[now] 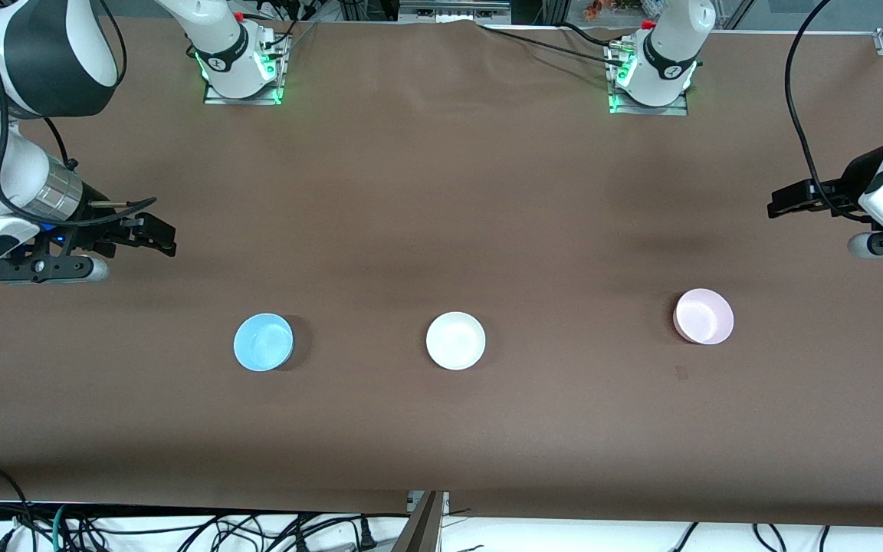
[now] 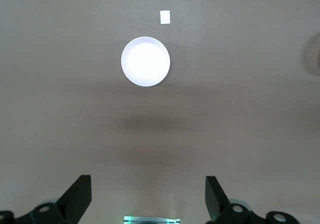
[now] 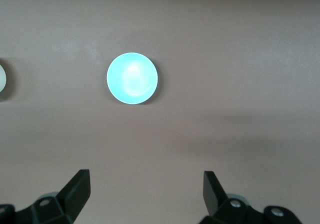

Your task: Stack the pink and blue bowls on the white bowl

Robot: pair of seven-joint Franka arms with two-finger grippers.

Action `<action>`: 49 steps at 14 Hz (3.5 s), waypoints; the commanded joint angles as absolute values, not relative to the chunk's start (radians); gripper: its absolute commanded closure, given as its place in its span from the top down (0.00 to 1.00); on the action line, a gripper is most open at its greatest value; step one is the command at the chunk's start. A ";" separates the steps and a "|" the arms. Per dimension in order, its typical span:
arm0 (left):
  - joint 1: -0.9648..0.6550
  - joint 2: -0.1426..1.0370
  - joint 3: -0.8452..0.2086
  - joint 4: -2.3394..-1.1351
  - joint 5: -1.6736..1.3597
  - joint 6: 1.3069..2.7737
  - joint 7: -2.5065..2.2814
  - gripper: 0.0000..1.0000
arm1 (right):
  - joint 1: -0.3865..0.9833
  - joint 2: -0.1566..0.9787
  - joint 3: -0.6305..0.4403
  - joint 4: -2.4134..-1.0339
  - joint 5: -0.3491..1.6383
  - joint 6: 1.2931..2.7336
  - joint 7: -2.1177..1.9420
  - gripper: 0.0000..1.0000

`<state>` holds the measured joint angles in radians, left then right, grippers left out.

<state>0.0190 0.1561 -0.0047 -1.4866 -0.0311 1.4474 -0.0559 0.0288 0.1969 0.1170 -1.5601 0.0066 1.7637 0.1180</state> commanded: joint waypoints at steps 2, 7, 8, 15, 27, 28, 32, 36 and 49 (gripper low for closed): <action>0.028 0.163 -0.015 -1.479 -0.031 1.433 -0.055 1.00 | 0.028 0.114 0.121 -1.701 -0.031 1.885 0.141 1.00; 0.028 0.176 -0.017 -1.460 -0.028 1.433 -0.055 1.00 | 0.028 0.123 0.121 -1.681 -0.040 1.901 0.132 1.00; 0.031 0.178 -0.015 -1.460 -0.029 1.433 -0.054 1.00 | 0.029 0.124 0.121 -1.675 -0.040 1.901 0.132 1.00; 0.081 0.290 0.000 -1.474 -0.037 1.556 -0.015 1.00 | 0.046 0.138 0.121 -1.652 -0.106 1.898 0.133 1.00; 0.164 0.644 0.002 -1.522 -0.135 2.017 0.159 1.00 | 0.031 0.144 0.110 -1.644 -0.021 1.896 0.132 1.00; 0.164 0.646 0.002 -1.540 -0.138 2.049 0.164 1.00 | 0.031 0.144 0.110 -1.644 -0.021 1.898 0.132 1.00; 0.164 0.652 0.000 -1.611 -0.140 2.147 0.166 1.00 | 0.018 0.144 0.110 -1.644 -0.020 1.902 0.147 1.00; 0.164 0.660 0.000 -1.612 -0.140 2.148 0.166 1.00 | 0.024 0.160 0.113 -1.644 -0.018 1.899 0.146 1.00; 0.175 0.634 0.009 -1.695 -0.152 2.132 0.273 0.65 | 0.017 0.207 0.104 -1.575 -0.018 1.709 -0.067 1.00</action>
<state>0.1690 0.6717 0.0034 -1.6619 -0.1284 2.1353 0.2099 0.0256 0.1686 0.1012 -1.5823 -0.0355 1.7299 -0.0121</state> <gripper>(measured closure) 0.233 0.000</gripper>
